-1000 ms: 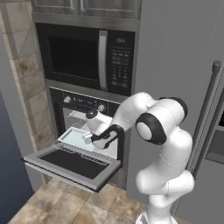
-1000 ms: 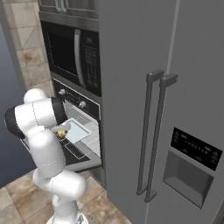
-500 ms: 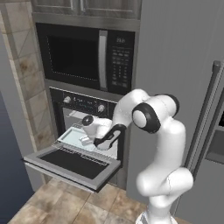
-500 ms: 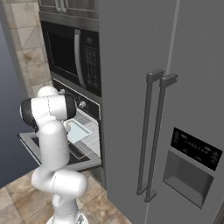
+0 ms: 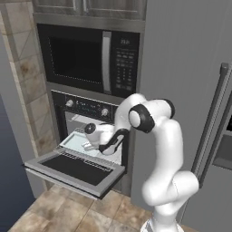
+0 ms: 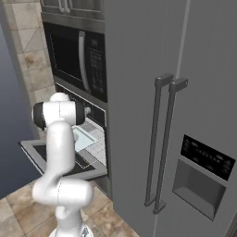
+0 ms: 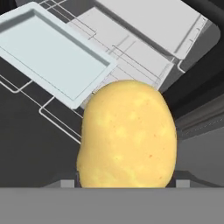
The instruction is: Place the potato on the bottom rack of the oven.
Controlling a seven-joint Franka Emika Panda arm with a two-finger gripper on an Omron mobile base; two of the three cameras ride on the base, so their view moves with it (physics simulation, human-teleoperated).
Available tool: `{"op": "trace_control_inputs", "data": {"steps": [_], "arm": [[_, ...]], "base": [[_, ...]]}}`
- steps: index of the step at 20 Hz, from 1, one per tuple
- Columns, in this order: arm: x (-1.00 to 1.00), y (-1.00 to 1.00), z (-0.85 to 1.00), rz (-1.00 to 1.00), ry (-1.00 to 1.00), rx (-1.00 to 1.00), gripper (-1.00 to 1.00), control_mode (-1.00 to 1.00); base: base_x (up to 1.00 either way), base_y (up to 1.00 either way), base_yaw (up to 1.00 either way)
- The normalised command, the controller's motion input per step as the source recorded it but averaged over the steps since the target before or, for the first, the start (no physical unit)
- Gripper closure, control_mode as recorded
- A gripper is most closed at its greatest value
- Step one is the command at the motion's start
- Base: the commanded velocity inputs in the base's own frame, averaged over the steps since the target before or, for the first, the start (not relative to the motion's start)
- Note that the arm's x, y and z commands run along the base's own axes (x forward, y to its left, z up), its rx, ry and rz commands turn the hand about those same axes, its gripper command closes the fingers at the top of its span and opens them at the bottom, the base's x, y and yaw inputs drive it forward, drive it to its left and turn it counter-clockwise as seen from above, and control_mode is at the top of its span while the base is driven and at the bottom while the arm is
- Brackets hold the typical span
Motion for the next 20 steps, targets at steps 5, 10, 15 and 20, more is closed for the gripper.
{"op": "trace_control_inputs", "data": {"steps": [5, 10, 15, 20], "arm": [[0.38, 0.15, -0.21, 0.00, -0.03, 0.00, 1.00, -1.00], [0.61, 0.25, -0.14, 0.00, -0.04, 0.00, 1.00, -1.00], [0.52, 0.23, -0.42, 0.01, -0.01, 0.00, 1.00, -1.00], [0.59, 0.13, -0.32, 0.00, -0.02, 0.00, -1.00, -1.00]], "base": [[0.00, 0.00, 0.00], [0.00, 0.00, 0.00], [0.00, 0.00, 0.00], [0.00, 0.00, 0.00]]}}
